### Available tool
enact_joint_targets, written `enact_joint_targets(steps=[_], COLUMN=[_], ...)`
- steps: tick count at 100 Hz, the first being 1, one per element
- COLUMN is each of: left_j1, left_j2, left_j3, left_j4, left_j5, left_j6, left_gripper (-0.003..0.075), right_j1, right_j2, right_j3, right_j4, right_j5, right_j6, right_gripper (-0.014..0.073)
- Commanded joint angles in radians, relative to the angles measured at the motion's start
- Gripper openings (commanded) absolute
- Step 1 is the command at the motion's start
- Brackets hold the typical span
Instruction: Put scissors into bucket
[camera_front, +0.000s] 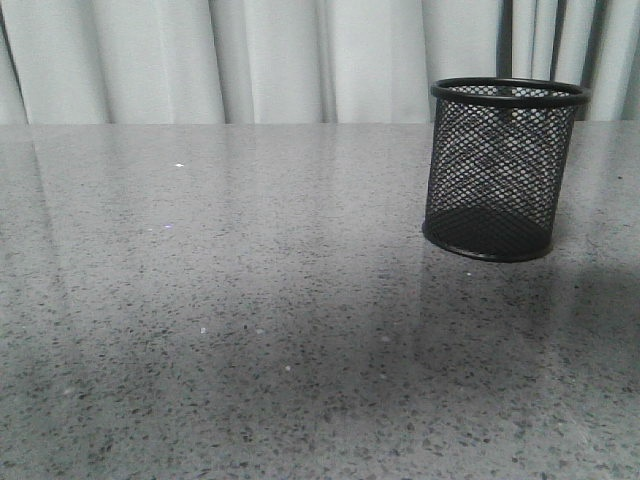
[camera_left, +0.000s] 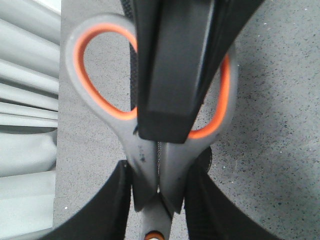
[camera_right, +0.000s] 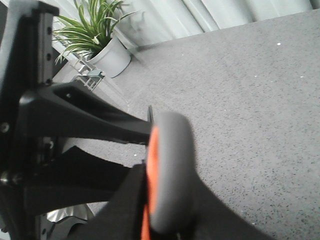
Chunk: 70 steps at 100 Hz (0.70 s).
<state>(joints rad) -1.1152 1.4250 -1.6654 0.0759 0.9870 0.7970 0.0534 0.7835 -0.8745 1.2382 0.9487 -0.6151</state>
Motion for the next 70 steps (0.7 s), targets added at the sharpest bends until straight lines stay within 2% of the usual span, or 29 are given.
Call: enact_joint_targets(steps=[1, 5, 13, 25, 32, 51, 70], left_j1=[-0.009, -0.009, -0.009, -0.005, -0.005, 0.025, 0.194], left_j2=[-0.033, -0.033, -0.033, -0.033, -0.033, -0.042, -0.083], left_j3=[-0.030, -0.030, -0.030, -0.030, -0.030, -0.046, -0.067], left_j4=[0.002, -0.001, -0.001, 0.002, 0.027, 0.241, 0.239], left_j5=[-0.077, -0.073, -0.074, -0.075, -0.075, -0.075, -0.075], left_j6=[-0.013, -0.013, -0.014, -0.017, -0.031, -0.216, -0.234], left_gripper=[-0.0011, 0.0017, 0.0104, 0.0312, 0.0398, 0.0419, 0.0419], right_j1=[0.000, 0.000, 0.000, 0.000, 0.000, 0.000, 0.000], right_j2=[0.003, 0.003, 0.003, 0.003, 0.003, 0.003, 0.008], right_j3=[-0.029, -0.029, -0.029, -0.029, -0.029, -0.031, -0.042], right_j4=[0.037, 0.037, 0.037, 0.033, 0.023, -0.110, -0.214], right_j5=[-0.023, -0.023, -0.023, -0.025, -0.030, -0.070, -0.155], right_j6=[-0.026, -0.026, -0.030, -0.032, -0.032, -0.032, -0.004], right_gripper=[-0.0040, -0.0074, -0.0071, -0.0071, -0.0070, -0.0045, -0.0045])
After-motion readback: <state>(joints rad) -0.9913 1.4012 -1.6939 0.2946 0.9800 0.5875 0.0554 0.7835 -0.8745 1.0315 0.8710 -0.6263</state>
